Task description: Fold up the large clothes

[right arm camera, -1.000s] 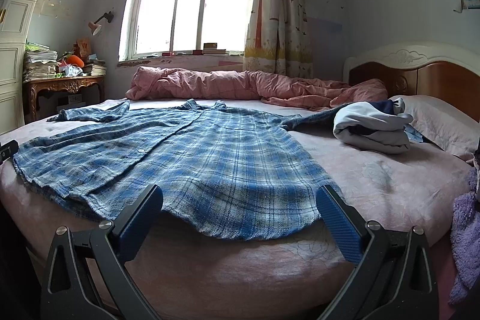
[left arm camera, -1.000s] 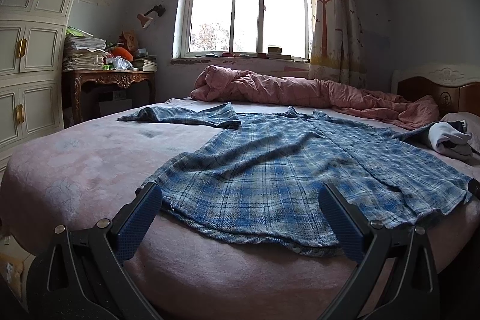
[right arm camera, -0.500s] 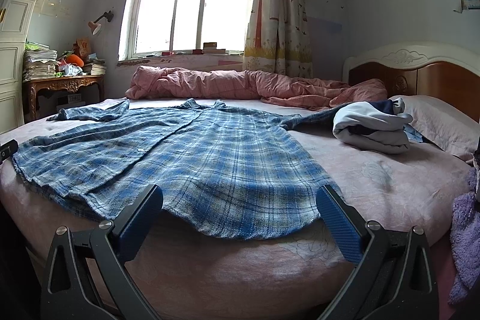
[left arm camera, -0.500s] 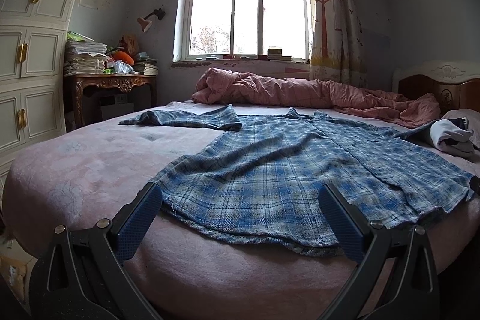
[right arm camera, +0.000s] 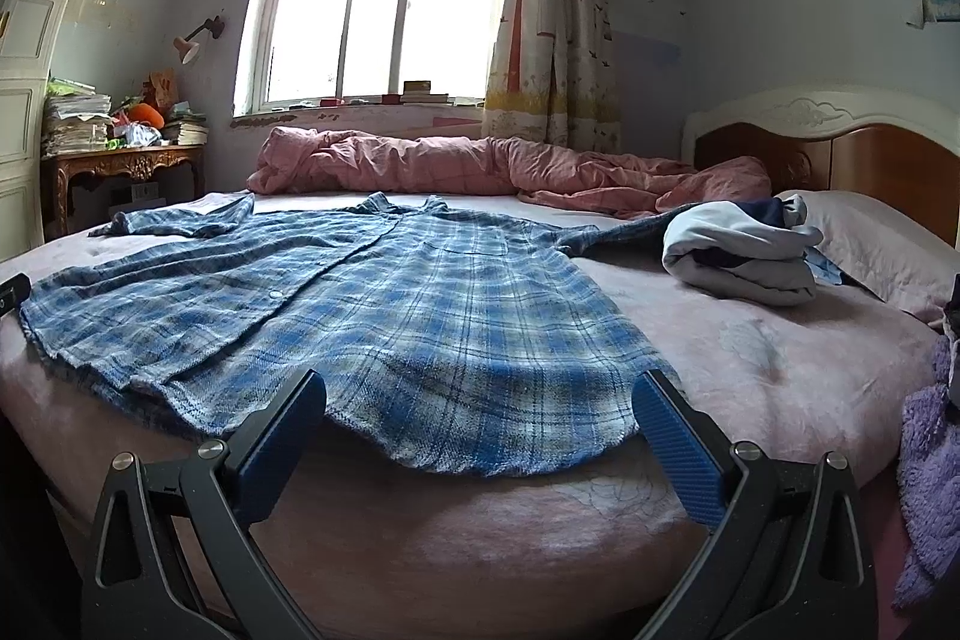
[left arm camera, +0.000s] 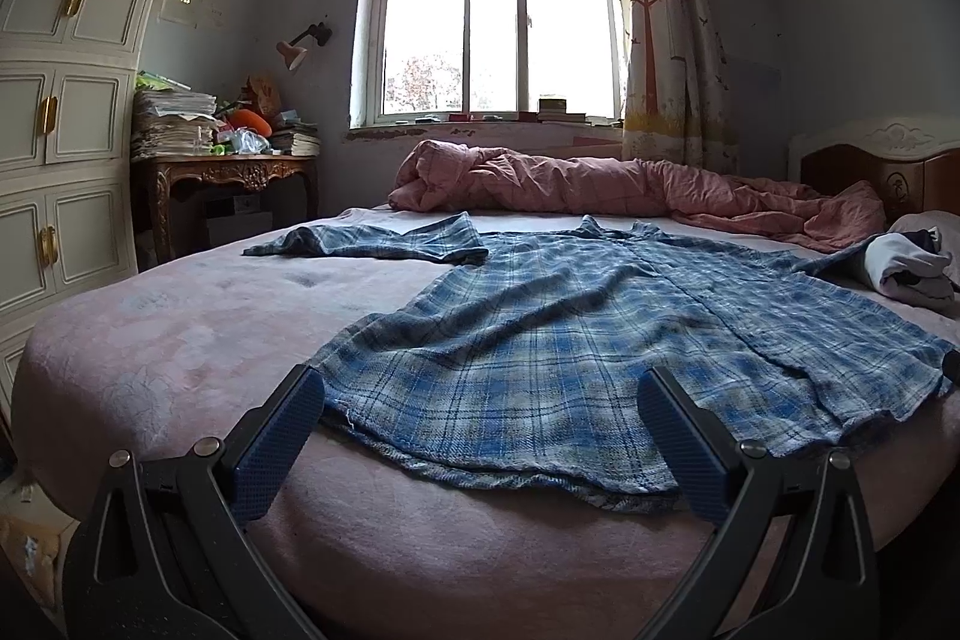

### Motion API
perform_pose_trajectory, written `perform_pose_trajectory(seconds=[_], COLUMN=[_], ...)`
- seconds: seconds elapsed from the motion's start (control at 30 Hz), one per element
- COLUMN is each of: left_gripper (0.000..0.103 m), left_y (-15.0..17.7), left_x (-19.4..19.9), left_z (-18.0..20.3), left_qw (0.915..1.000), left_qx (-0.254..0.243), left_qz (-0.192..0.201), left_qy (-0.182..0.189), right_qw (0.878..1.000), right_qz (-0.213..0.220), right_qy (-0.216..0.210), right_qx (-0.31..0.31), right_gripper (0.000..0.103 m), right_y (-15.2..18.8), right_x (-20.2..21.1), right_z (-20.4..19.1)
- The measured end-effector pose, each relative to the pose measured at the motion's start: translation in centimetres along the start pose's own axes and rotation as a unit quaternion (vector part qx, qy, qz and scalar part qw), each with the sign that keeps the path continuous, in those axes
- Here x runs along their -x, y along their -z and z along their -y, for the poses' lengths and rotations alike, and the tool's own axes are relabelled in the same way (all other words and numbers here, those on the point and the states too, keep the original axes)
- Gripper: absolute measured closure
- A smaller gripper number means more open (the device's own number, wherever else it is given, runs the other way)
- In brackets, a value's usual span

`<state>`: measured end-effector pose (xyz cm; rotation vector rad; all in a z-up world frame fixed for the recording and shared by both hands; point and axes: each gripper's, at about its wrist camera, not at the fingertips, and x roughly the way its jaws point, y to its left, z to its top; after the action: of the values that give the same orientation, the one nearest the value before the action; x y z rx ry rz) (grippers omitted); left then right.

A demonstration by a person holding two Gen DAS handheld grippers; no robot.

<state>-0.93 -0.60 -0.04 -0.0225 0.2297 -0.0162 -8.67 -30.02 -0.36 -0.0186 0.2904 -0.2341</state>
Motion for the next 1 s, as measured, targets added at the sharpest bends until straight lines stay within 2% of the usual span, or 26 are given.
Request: perform_pose_trajectory(seconds=[0.17,0.23,0.37,0.6,0.7,0.77,0.83,0.9,0.97,1.0], left_gripper=[0.0,0.0,0.0,0.0,0.0,0.0,0.0,0.0,0.0,0.001], left_y=[0.1,0.3,1.1,2.5,3.0,3.4,3.5,3.4,3.1,2.9], left_x=[0.5,0.2,-0.4,0.5,-0.2,-0.9,-1.6,-2.2,-3.0,-3.4], left_z=[0.9,1.3,2.5,5.8,6.8,7.1,7.1,6.9,6.8,6.8], left_qw=[0.9996,0.9995,0.9977,0.9898,0.9855,0.9829,0.9823,0.9837,0.9835,0.9826], left_qx=[-0.024,-0.032,-0.046,-0.126,-0.156,-0.166,-0.164,-0.154,-0.151,-0.156], left_qz=[0.016,0.007,-0.023,-0.024,-0.045,-0.064,-0.081,-0.093,-0.099,-0.098], left_qy=[-0.004,-0.001,0.044,0.062,0.051,0.048,0.039,0.006,-0.012,-0.022], right_qw=[1.0,1.0,1.0,0.998,0.994,0.991,0.989,0.987,0.986,0.987], right_qz=[-0.003,-0.003,0.003,-0.026,-0.041,-0.051,-0.07,-0.104,-0.119,-0.12], right_qy=[0.001,0.0,0.002,-0.035,-0.067,-0.073,-0.064,-0.049,-0.058,-0.037], right_qx=[0.01,0.015,0.019,0.044,0.079,0.097,0.111,0.116,0.098,0.099], right_gripper=[0.0,0.0,0.0,0.0,0.0,0.0,0.0,0.0,0.0,0.0], right_y=[0.1,0.1,0.2,0.3,0.7,1.0,1.2,1.5,1.0,0.6], right_x=[-0.1,-0.1,0.3,-0.4,-0.4,-0.6,-1.3,-2.4,-3.3,-3.6], right_z=[-0.5,-0.8,-0.8,-1.9,-3.1,-3.7,-4.3,-4.5,-4.0,-3.7])
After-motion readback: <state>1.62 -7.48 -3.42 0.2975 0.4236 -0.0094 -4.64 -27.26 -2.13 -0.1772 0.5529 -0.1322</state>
